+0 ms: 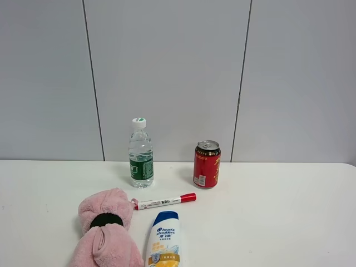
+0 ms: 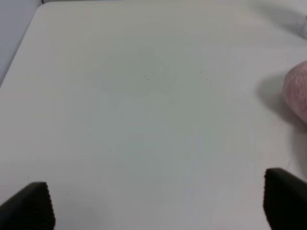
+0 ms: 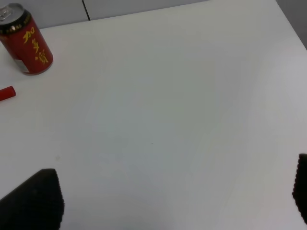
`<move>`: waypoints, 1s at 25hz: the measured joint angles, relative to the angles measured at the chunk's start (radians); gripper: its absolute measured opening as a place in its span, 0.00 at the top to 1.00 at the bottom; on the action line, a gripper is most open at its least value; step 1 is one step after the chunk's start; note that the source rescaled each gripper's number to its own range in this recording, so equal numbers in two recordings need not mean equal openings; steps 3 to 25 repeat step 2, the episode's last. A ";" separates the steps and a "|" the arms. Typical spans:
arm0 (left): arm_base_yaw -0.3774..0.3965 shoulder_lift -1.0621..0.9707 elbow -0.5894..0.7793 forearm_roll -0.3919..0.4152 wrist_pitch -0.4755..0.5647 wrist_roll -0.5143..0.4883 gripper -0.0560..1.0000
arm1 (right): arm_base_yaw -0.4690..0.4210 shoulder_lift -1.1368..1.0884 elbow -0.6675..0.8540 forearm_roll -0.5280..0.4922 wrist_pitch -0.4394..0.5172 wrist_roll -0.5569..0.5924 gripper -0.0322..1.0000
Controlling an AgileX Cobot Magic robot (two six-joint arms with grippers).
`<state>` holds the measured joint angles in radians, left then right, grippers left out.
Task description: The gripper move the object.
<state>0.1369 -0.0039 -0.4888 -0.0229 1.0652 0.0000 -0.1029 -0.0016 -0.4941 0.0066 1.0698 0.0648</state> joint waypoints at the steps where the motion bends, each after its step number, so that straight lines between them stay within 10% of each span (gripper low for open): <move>1: 0.000 0.000 0.000 0.000 0.000 0.000 0.00 | 0.000 0.000 0.000 0.000 0.000 0.000 0.03; 25: 0.000 0.000 0.000 0.000 0.000 0.000 0.00 | 0.000 0.000 0.000 0.000 0.000 0.000 0.03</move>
